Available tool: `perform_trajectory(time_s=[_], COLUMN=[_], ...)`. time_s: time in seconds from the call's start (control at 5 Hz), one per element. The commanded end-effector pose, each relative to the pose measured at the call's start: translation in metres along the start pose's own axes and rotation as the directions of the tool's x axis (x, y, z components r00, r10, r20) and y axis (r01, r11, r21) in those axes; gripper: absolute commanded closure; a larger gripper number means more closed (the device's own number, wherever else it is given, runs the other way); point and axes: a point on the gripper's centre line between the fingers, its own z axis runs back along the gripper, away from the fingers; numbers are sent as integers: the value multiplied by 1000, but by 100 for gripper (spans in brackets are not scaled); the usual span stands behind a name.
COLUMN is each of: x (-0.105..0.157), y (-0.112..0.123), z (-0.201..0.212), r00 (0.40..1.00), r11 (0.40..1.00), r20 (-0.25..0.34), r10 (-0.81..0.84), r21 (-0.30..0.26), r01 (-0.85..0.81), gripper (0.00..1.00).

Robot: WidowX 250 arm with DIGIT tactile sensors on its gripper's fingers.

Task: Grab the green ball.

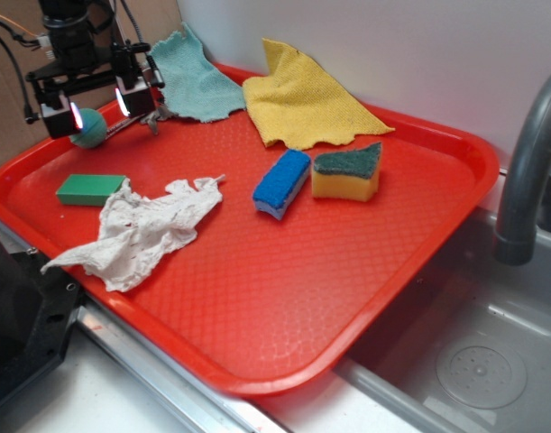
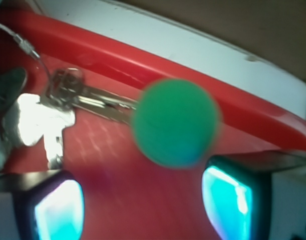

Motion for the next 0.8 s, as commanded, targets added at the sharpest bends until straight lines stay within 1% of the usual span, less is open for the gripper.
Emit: perform_trajectory(time_s=[0.0,0.2,0.4,0.6], x=[31,28,19,-3], y=[16,18,20,27], z=[-10,-24,-17,14], r00=[999,999,999,998], r11=[999,998,997,991], r20=[30,1,30,43], r10=[42,52,44,37], r21=[-29,-30,-63,-133], r01=[-41,-52,-42,-31], gripper=[0,0,0,0])
